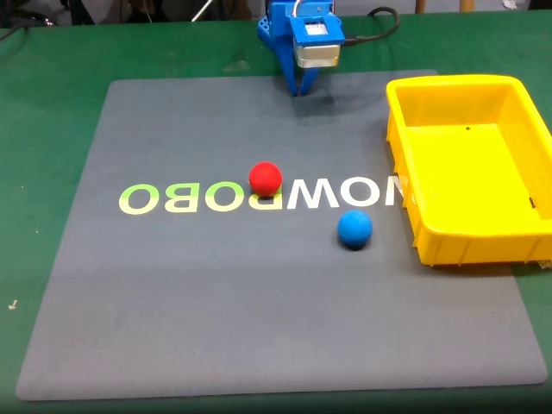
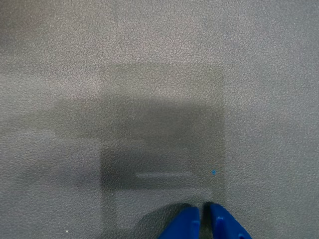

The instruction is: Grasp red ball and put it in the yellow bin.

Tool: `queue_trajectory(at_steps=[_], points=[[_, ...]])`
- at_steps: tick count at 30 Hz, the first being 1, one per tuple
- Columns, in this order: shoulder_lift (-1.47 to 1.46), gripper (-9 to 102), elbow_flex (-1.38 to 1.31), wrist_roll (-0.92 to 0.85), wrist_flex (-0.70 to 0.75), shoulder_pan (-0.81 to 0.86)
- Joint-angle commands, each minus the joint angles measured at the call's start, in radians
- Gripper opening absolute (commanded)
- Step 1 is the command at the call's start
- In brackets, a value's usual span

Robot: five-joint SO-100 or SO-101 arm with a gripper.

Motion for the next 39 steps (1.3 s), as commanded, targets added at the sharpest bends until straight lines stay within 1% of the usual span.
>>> queue_trajectory(at_steps=[1,13,15,16,17,18,20,21,25,27,30,33,37,39], points=[[0.011,0,0.031,-0.009,0.015,0.006],[0.009,0,0.031,-0.002,0.011,0.005],[0.009,2,0.02,0.009,0.014,0.006],[0.009,3,0.012,-0.029,0.025,0.017],[0.009,6,0.0,-0.058,0.028,0.025],[0.009,10,-0.015,-0.081,0.028,0.032],[0.009,28,-0.055,-0.127,0.015,0.051],[0.009,33,-0.075,-0.14,0.011,0.054],[0.009,41,-0.143,-0.121,-0.049,0.06],[0.008,42,-0.173,-0.143,-0.071,0.078],[0.008,42,-0.202,-0.15,-0.158,0.117],[-0.011,41,-0.209,-0.152,-0.324,0.179],[-0.298,42,-0.287,-0.153,-0.581,0.258],[-0.466,42,-0.359,-0.155,-0.657,0.281]])
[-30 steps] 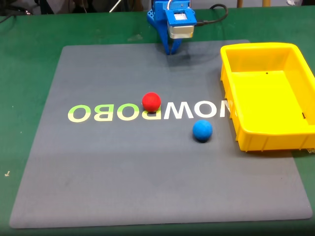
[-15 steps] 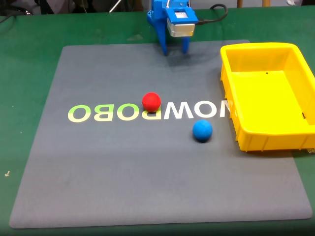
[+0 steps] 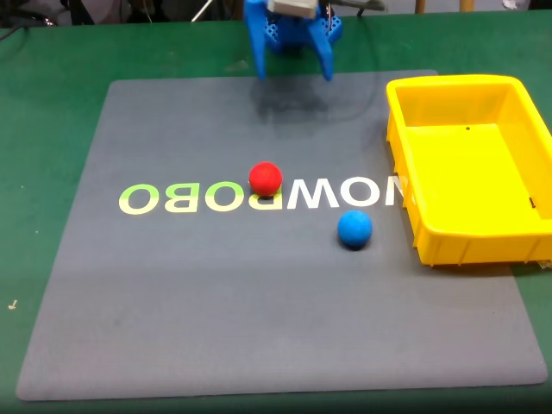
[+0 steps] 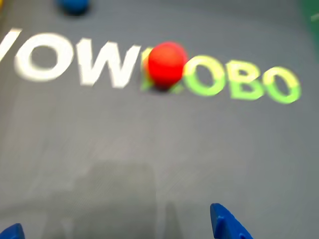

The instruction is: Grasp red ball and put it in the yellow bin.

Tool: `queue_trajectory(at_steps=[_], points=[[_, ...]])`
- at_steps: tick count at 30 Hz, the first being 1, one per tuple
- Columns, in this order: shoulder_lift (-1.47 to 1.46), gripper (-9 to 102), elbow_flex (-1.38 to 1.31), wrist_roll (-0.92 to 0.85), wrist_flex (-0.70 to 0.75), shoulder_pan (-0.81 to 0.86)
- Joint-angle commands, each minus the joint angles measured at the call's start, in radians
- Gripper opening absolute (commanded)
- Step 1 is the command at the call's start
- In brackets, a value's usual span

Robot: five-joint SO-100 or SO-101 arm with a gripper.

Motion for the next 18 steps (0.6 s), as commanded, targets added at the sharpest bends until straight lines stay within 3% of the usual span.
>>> queue_trajectory(at_steps=[1,4,10,18], points=[[-0.268,42,-0.15,-0.003,-0.187,0.048],[-0.459,42,-0.225,0.012,-0.314,0.046],[-0.75,42,-0.407,0.069,-0.373,-0.014],[-1.146,42,-0.568,0.089,-0.566,-0.032]])
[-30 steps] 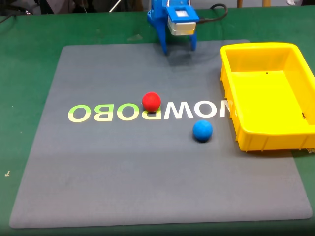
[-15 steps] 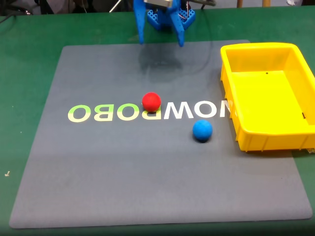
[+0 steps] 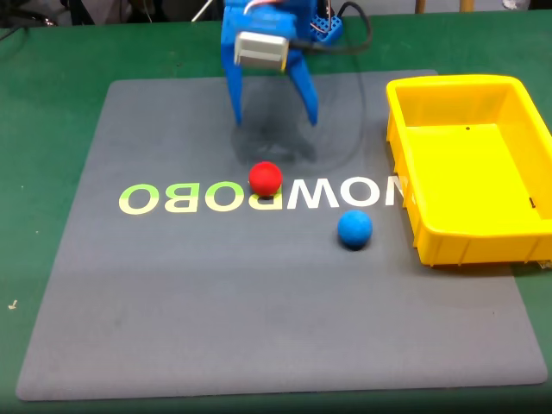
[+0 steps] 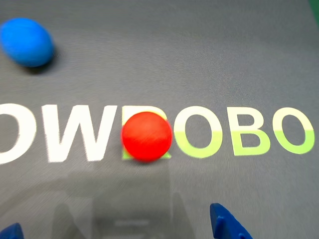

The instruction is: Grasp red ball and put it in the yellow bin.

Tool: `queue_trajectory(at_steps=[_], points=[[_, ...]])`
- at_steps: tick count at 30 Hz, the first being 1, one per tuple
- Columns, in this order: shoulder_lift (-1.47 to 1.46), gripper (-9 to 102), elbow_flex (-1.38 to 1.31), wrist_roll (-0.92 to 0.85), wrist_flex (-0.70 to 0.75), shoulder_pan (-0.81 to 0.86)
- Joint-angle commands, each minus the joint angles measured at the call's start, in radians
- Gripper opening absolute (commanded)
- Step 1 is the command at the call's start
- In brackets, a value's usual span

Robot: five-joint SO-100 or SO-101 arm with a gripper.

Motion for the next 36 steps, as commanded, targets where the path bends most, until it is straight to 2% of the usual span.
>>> queue_trajectory(at_steps=[1,19,25,30,36], points=[[-0.129,42,-0.11,0.017,-0.098,-0.008],[-0.558,40,-0.422,0.037,-0.158,0.008],[-0.618,28,-0.459,0.046,-0.179,-0.005],[-0.63,0,-0.459,0.041,-0.179,-0.017],[-0.641,0,-0.448,0.035,-0.17,-0.026]])
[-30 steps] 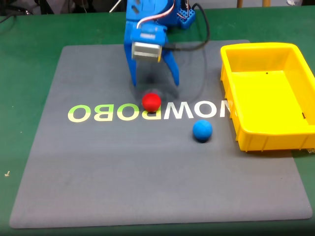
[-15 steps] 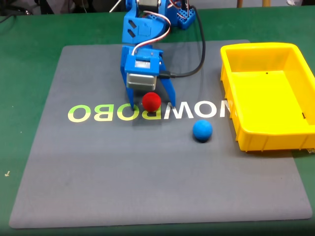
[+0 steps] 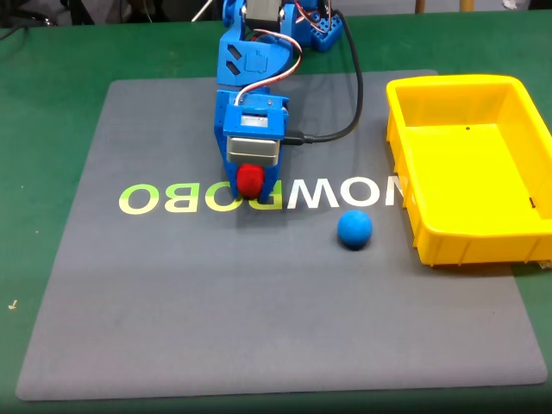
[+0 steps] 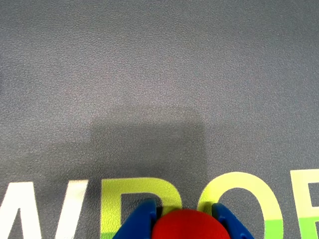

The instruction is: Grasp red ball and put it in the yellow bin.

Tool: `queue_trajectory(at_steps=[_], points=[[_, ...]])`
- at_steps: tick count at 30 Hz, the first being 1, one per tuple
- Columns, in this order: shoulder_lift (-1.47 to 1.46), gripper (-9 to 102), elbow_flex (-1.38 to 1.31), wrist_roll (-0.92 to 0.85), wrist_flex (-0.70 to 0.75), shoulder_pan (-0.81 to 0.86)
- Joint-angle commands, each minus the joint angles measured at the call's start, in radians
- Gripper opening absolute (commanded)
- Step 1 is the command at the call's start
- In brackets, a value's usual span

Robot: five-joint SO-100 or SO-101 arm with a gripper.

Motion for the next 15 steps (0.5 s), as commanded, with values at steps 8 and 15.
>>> queue_trajectory(at_steps=[8,15], points=[[0.077,0,-0.04,0.015,-0.009,-0.018],[0.302,0,-0.046,0.031,-0.003,-0.038]])
